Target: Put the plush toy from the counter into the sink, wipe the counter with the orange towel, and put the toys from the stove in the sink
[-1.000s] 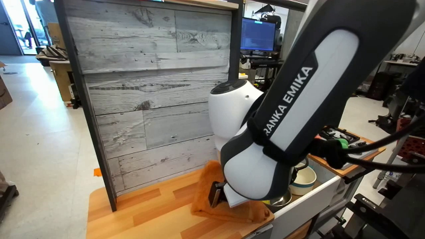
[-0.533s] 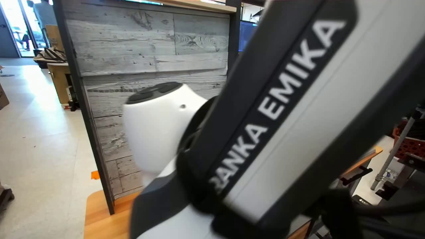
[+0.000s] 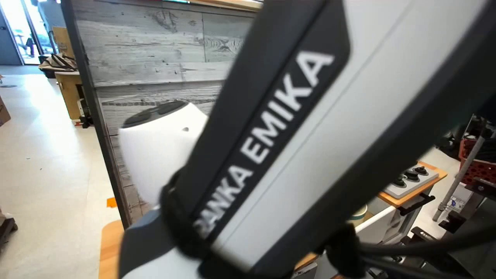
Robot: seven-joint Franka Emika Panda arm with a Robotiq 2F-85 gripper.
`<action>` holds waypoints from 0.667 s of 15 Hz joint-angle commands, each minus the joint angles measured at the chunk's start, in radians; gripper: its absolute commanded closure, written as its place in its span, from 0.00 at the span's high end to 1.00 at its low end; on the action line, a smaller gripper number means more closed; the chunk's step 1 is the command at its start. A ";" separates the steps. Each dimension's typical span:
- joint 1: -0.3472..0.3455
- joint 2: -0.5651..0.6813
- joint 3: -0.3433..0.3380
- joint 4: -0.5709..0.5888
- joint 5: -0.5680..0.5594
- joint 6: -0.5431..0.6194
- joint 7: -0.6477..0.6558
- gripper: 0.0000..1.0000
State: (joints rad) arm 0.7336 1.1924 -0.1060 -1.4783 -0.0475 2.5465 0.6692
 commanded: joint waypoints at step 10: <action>-0.197 0.064 0.087 0.072 0.023 0.167 0.041 1.00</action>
State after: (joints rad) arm 0.5373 1.1863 -0.1160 -1.5038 -0.0473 2.6532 0.7459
